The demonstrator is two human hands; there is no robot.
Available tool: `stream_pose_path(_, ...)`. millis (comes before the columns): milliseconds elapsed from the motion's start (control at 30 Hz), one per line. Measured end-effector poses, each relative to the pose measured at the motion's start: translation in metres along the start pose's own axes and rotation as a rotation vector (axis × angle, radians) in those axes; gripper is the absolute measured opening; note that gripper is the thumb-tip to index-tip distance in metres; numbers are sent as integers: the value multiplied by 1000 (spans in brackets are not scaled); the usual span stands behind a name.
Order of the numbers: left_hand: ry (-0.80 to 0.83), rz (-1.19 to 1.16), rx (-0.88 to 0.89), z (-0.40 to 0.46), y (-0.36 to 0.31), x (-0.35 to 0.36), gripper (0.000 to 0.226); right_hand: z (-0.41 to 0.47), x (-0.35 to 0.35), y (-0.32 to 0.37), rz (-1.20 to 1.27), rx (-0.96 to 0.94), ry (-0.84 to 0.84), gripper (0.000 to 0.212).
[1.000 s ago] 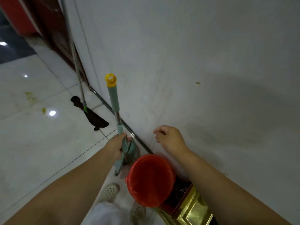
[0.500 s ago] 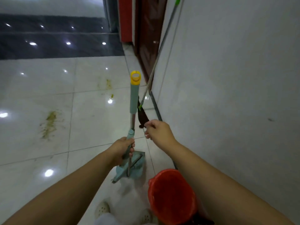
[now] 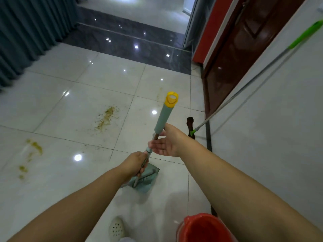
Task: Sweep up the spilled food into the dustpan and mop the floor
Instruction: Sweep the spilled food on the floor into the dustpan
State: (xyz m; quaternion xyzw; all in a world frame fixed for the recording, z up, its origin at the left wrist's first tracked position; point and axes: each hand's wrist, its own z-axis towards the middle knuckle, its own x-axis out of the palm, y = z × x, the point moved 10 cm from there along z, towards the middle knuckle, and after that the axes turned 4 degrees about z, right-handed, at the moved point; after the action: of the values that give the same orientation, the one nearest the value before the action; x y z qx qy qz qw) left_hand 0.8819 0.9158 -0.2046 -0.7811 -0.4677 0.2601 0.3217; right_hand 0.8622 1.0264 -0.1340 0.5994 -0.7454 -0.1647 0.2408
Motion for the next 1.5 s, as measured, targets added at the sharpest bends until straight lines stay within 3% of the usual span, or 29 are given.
stream_pose_path(167,-103,-33,-6,4,1,-79,37,20,87,9,126,203,166,78)
stream_pose_path(400,-222,-168,-11,13,6,-167,41,51,178,28,273,273,136,41)
stream_pose_path(633,-277,-221,27,16,5,-225,36,59,231,50,243,195,181,13)
stream_pose_path(1000,-390,-254,-70,9,4,-279,29,73,268,67,-8,224,280,41)
stream_pose_path(1133,-447,-280,-51,11,2,-296,31,82,283,79,-86,222,332,30)
stream_pose_path(1300,-560,-284,-46,25,-14,-313,30,105,295,103,-149,178,332,35)
stream_pose_path(1500,-740,-356,-73,47,-33,-334,33,130,317,123,-271,167,490,11)
